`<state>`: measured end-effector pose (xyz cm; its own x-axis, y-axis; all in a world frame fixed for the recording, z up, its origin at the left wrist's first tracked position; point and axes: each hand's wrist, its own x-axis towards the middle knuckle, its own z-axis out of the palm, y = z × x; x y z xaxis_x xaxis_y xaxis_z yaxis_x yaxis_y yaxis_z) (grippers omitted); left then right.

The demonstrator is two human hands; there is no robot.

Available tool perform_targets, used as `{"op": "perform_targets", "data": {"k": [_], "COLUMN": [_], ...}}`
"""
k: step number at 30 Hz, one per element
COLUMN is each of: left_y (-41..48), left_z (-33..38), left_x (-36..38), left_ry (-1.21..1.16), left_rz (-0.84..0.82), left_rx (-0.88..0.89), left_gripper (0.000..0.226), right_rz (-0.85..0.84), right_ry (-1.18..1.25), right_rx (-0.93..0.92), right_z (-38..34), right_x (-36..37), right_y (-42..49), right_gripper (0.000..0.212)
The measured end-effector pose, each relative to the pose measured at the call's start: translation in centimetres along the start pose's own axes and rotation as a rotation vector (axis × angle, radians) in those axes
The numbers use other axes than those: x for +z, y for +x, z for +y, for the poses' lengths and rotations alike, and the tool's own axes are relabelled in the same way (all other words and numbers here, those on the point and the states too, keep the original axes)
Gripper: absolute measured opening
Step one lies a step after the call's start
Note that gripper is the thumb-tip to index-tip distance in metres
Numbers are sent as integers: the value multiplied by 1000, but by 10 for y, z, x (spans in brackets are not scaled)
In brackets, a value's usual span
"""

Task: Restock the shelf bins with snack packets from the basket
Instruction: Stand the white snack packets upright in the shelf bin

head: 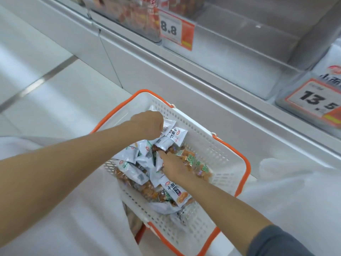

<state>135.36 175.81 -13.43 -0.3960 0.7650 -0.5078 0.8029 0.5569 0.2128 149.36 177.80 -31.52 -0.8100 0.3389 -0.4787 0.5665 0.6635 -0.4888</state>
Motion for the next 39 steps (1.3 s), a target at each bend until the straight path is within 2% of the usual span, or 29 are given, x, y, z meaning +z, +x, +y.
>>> {"op": "perform_targets", "data": {"k": [5,7,9,11,12,15,17,20,21,22,26,28,31,34,39], "left_y": [3,1,-5,-21,-27,-37,-36,-36,-36,-37,-40,-41,-40,-40,-44], "left_z": [-16,-12,-2,16,26,59,72,86,90,95,114,123,137,149,166], "left_x": [-1,-5,-10,-14,-12,0,6,9,8,7,2,-3,-15,-17,-13], "left_ry": [98,153,152,-18,-176,-642,-743,-707,-701,-713,-803,-868,-921,-955,-961], "left_rz": [-68,-173,-292,-364,-365,-334,-327,-350,-343,-332,-365,-387,-336,-302,-247], "left_rx": [-21,-43,-21,52,106,293,331,372,375,386,427,456,492,505,549], "left_gripper": [14,17,37,69,75,38,40,40,40,40,29,30,25,16,14], "right_rz": [4,40,97,143,149,166,263,566,661,735,867,955,1090,1148,1208], "right_ry": [199,299,427,698,833,976,817,170,6,-45,111,145,229,225,253], "right_rx": [8,38,118,201,220,226,230,219,205,163,-12,-28,-60,-77,-42], "right_z": [4,2,0,-1,0,2,6,21,23,23,25,31,38,39,47], "right_x": [-47,-88,-132,-167,-179,-203,-215,-235,-239,-241,-239,-250,-272,-278,-280], "right_y": [-21,-32,-45,-66,-81,-131,-155,-159,-156,-153,-148,-155,-168,-178,-196], "right_gripper": [81,70,53,35,29,34,43,65,69,68,61,63,67,69,71]}}
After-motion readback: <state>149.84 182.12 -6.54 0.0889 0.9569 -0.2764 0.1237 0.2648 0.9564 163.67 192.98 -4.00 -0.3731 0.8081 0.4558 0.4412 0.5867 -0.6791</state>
